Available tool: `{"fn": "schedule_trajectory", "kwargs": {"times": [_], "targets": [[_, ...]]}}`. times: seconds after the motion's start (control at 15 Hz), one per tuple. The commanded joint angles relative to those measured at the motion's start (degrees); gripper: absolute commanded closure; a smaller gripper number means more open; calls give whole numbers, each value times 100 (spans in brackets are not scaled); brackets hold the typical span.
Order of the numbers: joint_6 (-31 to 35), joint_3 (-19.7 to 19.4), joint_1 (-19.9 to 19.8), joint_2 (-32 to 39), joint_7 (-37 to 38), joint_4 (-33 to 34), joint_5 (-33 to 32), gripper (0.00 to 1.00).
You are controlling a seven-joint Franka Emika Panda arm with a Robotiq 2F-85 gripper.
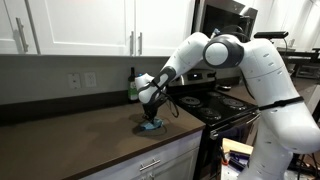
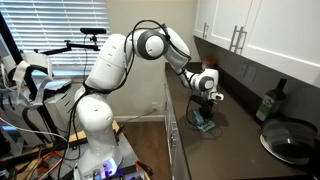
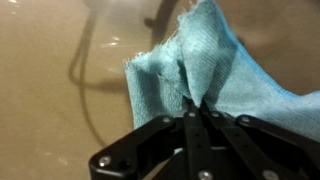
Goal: Get the towel and clean the slight part of the kitchen unit base top
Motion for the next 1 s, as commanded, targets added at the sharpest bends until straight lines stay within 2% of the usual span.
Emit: {"fn": "schedule_trajectory", "kwargs": {"times": [0.0,0.93], "targets": [[-182,348,-121,43,-398,-58,45,97],[-150,1135,21,428,-1536,324,119,97]]}}
